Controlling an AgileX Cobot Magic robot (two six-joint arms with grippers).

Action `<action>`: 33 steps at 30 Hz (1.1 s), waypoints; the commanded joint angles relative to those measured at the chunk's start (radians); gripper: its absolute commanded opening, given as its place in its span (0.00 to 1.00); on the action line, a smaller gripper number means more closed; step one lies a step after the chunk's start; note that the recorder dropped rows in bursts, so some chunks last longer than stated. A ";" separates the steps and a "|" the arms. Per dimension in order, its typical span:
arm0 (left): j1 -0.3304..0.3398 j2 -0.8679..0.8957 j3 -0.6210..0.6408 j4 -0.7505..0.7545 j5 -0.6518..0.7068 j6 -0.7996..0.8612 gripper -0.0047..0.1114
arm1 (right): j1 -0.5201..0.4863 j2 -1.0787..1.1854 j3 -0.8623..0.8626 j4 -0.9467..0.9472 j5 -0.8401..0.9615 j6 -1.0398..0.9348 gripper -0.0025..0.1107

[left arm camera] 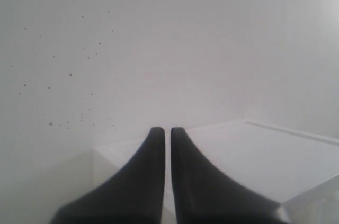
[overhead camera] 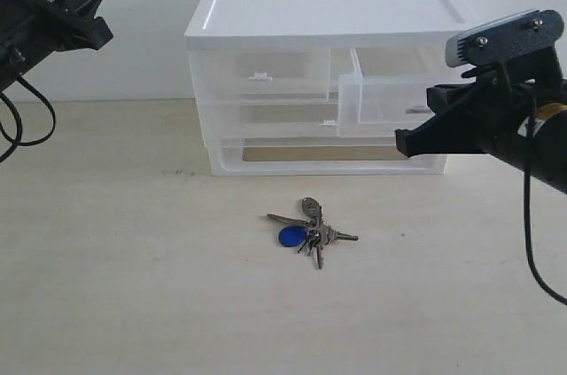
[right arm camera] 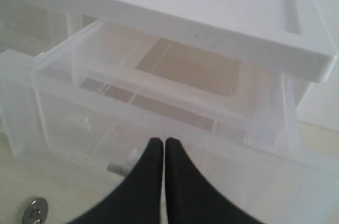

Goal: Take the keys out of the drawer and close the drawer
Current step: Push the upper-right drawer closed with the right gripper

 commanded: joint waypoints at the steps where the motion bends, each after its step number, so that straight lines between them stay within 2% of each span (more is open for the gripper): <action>1: 0.003 -0.008 0.005 -0.011 0.004 -0.002 0.08 | -0.005 0.071 -0.090 0.005 -0.006 -0.013 0.02; 16: 0.003 -0.006 0.005 -0.011 0.003 -0.002 0.08 | -0.035 0.263 -0.285 0.023 0.038 -0.081 0.02; 21: 0.003 -0.002 0.005 -0.011 0.001 -0.002 0.08 | -0.084 0.263 -0.294 0.026 0.057 -0.083 0.02; 27: 0.003 0.040 0.003 -0.051 -0.038 -0.002 0.08 | -0.093 0.263 -0.294 0.018 0.136 -0.085 0.02; 33: 0.003 0.068 0.003 -0.071 -0.044 -0.002 0.08 | -0.093 0.215 -0.290 -0.070 0.196 0.031 0.02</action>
